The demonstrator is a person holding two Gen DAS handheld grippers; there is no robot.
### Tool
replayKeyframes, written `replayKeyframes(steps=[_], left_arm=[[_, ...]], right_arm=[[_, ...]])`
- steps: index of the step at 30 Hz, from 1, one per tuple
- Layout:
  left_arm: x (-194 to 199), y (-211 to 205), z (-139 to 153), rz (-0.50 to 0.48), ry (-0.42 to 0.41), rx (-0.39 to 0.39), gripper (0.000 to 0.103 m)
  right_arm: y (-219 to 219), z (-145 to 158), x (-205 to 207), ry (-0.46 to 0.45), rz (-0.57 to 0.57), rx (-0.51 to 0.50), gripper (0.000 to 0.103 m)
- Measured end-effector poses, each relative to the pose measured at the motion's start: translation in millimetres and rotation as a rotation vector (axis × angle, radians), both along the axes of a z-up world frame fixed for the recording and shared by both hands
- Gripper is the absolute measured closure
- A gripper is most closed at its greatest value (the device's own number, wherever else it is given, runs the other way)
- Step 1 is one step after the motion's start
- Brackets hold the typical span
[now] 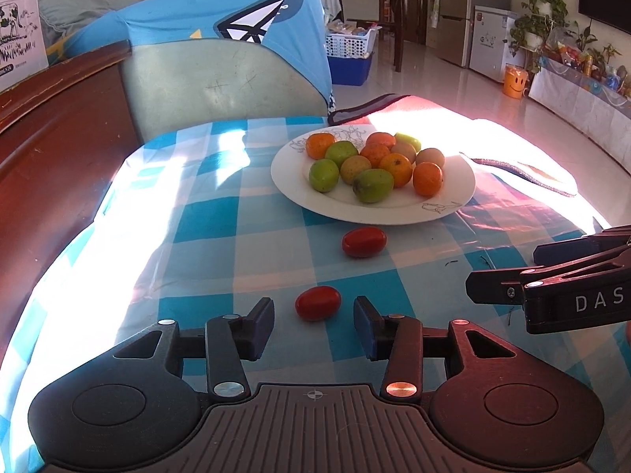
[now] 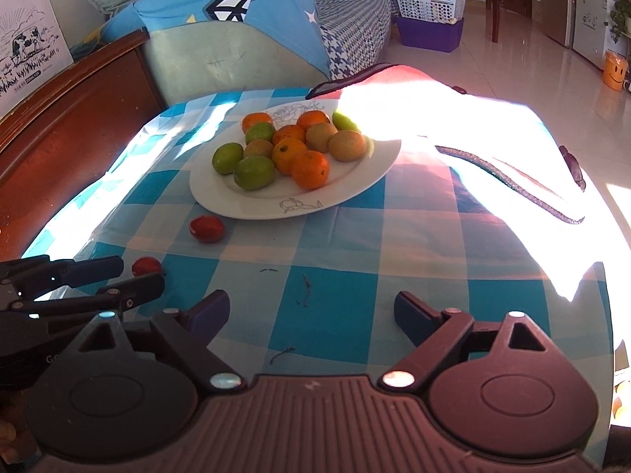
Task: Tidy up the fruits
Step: 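Move both open tools back toward the red tomatoes on the cloth, then grasp a red cherry tomato with the right tool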
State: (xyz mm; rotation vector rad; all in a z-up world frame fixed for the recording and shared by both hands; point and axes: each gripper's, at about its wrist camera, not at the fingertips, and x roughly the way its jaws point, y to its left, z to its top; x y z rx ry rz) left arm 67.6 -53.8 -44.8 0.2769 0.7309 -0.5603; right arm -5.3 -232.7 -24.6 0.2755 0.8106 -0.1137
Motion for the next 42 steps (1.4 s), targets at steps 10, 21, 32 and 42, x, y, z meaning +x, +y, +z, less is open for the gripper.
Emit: replayKeyframes(steps=[10,21,32,42], left_arm=[[5,2,-2,0.007,0.012,-0.026,0.070],[7,14,1,0.054,0.014,-0.052,0.080],[17,31,8,0.158,0.031,-0.090,0.080],[26,44,12,0.270,0.036,-0.085,0.078]], right_arm=[[11,-1,15,-0.043,0.073,0.021,0.043],[26,-3,33,-0.077,0.098,0.059,0.047],[49,-7,45,-0.107,0.065,0.023,0.045],[68,-11,58,-0.137,0.047,-0.044,0.056]])
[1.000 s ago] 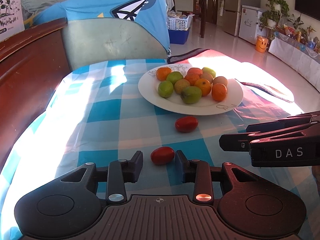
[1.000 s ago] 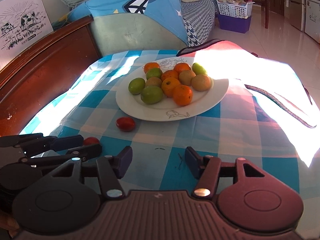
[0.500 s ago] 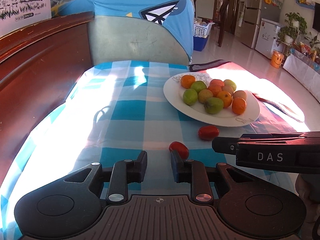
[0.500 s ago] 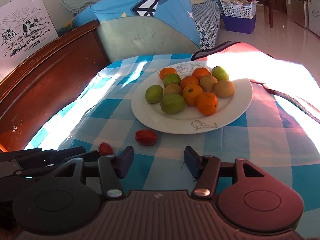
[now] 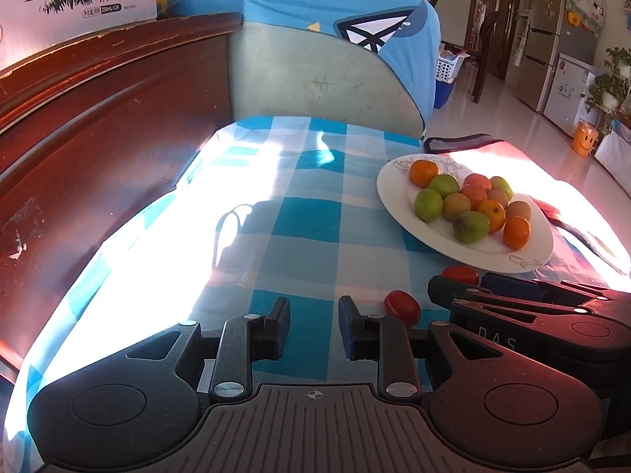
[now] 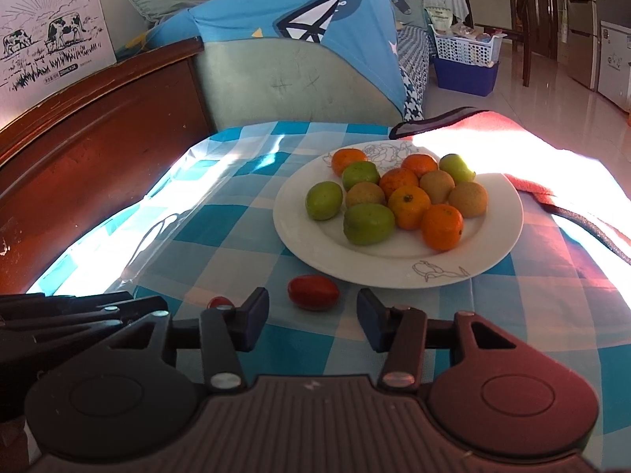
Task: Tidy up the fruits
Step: 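Grasp a red cherry tomato with the right tool, then grasp the other red tomato with the left tool while the right tool holds its tomato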
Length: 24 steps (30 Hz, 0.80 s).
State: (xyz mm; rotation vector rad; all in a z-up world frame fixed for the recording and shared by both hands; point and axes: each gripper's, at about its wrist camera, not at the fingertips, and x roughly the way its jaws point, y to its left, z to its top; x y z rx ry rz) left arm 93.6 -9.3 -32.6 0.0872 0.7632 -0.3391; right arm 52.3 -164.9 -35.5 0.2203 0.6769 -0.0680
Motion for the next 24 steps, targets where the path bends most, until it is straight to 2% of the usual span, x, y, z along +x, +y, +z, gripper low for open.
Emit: replayKeyframes(steps=[8,11,15,24], left_arm=[[-2,-3,-2,-0.020,0.010,0.002,0.075],[-4,-5,-1,-0.040,0.006,-0.007,0.072],[-7,-8,-1,-0.096,0.008,-0.037,0.062],[-15,-35,-5,-0.273,-0.077,0.014,0.062]], right_arm=[[5,-2,3,-0.012,-0.015,-0.040,0.073],[1,0,-1,-0.001,-0.011,-0.031,0.074],[-5,5,-11,0.028,-0.005,-0.023,0.074],[-32,33,-30,0.107,0.084,-0.025,0.074]])
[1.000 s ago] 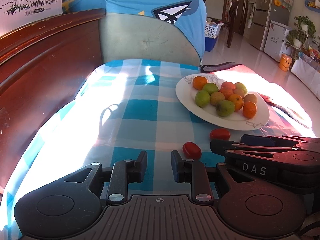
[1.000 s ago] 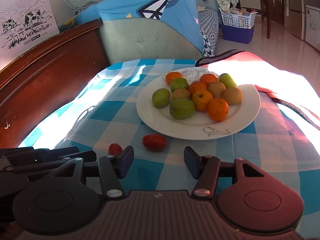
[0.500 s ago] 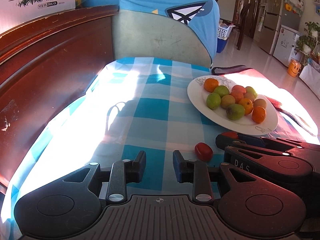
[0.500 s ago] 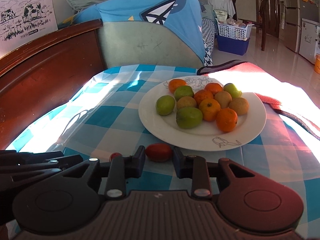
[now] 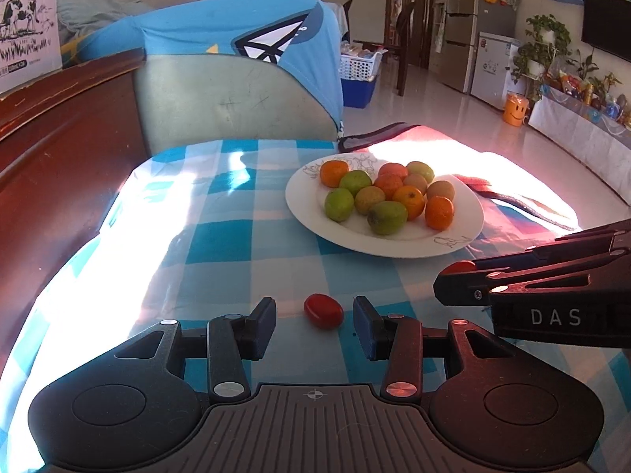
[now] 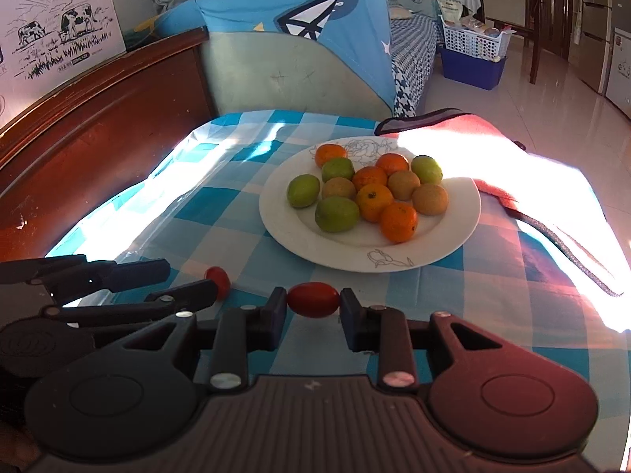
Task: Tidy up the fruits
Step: 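Grasp the other red tomato with the left tool while the right tool holds its tomato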
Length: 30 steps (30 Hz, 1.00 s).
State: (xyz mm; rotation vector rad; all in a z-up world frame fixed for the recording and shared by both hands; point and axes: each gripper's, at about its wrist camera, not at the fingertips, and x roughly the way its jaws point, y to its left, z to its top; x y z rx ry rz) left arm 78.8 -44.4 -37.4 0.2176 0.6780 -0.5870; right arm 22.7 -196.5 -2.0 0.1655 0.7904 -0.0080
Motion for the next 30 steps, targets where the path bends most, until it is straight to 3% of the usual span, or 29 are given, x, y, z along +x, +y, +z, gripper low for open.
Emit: replayKeyframes(steps=[4,8,13,21,30], left_arm=[[4,-7,-7,-0.041,-0.008,0.036,0.062],[11,-6,-11,-0.060,0.006,0.026,0.062],[15,-10,-17,-0.087,0.013,0.033,0.062],[14,-11,-16,-0.091,0.032,0.011,0.083],[10,-17,-16,-0.095,0.027,0.030,0.081]], right_arm=[[-16,7,-5,0.022,0.021,0.019,0.074],[-24,6,-2,0.026,-0.011,0.087,0.074],[-24,6,0,0.021,-0.015,0.099,0.074],[-29,7,4,0.016,-0.039,0.117,0.074],[-34,6,7,0.024,-0.060,0.135,0.074]])
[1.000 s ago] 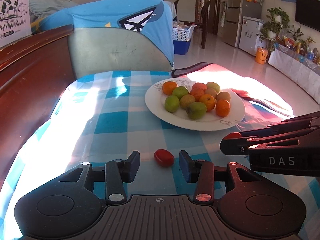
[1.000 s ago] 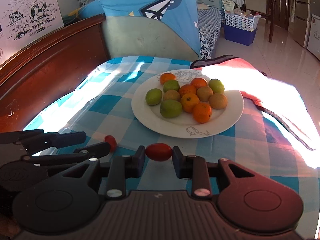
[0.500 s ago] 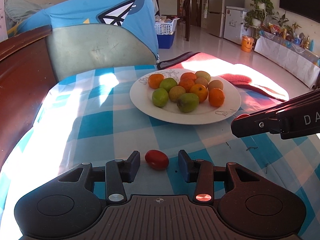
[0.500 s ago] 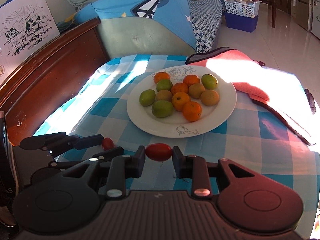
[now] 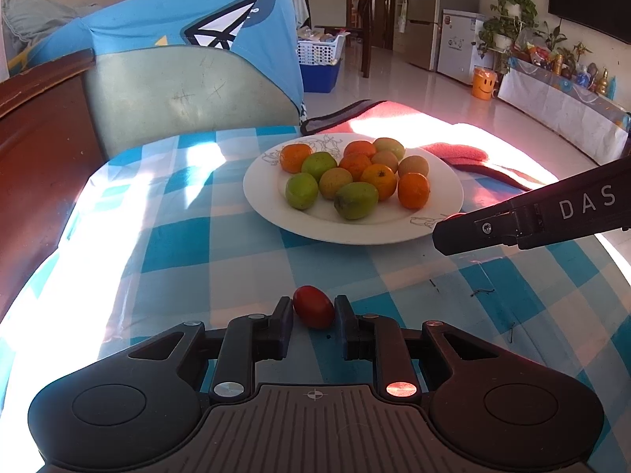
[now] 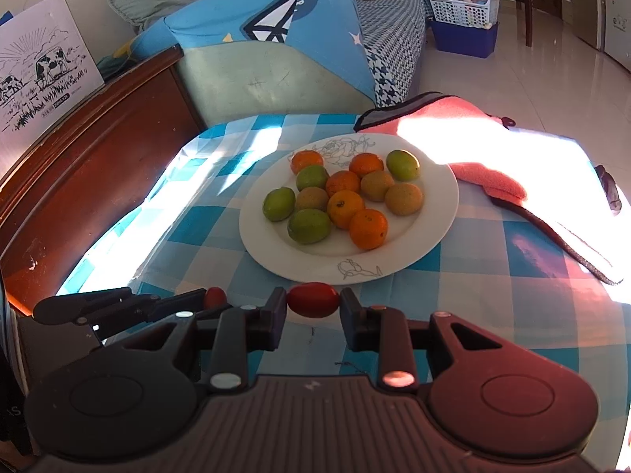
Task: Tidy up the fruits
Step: 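Grasp the other red tomato with the left tool while the right tool holds its tomato, then carry both tomatoes to the plate and open the right tool on it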
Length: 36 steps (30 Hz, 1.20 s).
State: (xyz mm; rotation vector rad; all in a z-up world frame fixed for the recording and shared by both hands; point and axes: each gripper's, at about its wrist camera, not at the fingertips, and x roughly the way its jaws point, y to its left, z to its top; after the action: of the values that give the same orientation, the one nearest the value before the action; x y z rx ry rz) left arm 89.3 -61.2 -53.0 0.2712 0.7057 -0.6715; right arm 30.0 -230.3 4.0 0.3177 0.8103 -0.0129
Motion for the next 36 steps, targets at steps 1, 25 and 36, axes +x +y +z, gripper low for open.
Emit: replayKeyframes(steps=[1,25,36], left_arm=[[0,0,0,0.007,-0.004,0.002,0.080],[16,-16,42,0.076,-0.021,-0.126,0.088],[47,-42,55,0.054,-0.050,-0.147,0.088]], right_arm=[[0,0,0,0.003,-0.001,0.003,0.074],[-38,28,18,-0.092,-0.056,0.104,0.074],[-67,24,58,-0.112,-0.065,0.155,0.074]])
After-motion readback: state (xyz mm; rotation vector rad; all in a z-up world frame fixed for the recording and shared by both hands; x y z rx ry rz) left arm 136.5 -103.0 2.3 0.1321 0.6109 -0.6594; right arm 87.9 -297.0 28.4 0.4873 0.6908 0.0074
